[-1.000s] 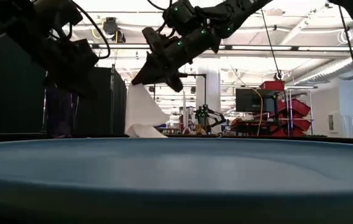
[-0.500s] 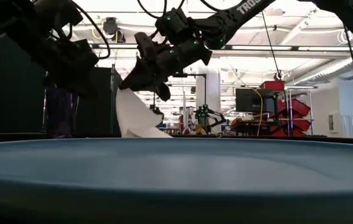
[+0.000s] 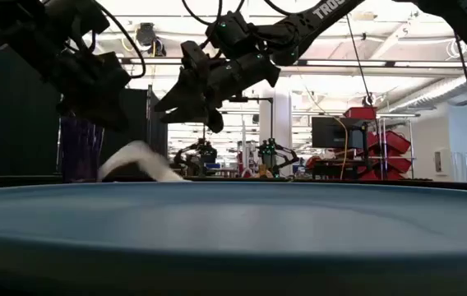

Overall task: Set table place
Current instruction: Fold the white table napkin

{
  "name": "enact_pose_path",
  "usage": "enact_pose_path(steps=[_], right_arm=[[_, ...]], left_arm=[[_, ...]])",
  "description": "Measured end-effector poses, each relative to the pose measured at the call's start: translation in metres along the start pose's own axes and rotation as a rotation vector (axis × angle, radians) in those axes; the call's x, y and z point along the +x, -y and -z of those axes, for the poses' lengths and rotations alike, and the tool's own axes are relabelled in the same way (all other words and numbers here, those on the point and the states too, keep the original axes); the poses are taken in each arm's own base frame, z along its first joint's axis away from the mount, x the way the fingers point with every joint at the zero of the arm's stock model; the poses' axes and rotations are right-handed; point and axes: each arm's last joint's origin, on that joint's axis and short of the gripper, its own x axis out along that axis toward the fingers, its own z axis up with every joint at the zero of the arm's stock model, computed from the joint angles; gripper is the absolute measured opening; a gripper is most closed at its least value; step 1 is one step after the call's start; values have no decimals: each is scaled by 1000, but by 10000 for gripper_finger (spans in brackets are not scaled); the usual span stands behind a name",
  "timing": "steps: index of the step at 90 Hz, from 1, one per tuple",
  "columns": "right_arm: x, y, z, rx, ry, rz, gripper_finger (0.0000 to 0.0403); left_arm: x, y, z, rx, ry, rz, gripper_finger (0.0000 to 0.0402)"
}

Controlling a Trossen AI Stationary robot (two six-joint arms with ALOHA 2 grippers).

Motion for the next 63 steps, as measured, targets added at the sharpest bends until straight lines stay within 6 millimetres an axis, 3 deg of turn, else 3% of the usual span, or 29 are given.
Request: enact_pose_path(steps=[17, 30, 43, 63], right_arm=[[-15, 14, -1, 55, -72, 52, 141], [-25, 30, 15, 150, -239, 128, 135], [-31, 36, 26, 181, -350, 206, 132], [-31, 34, 28, 185, -369, 199, 132]], left_arm=[[0, 0, 1, 7, -11, -4, 130], [0, 0, 1, 4, -13, 8, 130], [3, 9, -3, -30, -24, 154, 130], [20, 30, -3, -26, -76, 375, 130]])
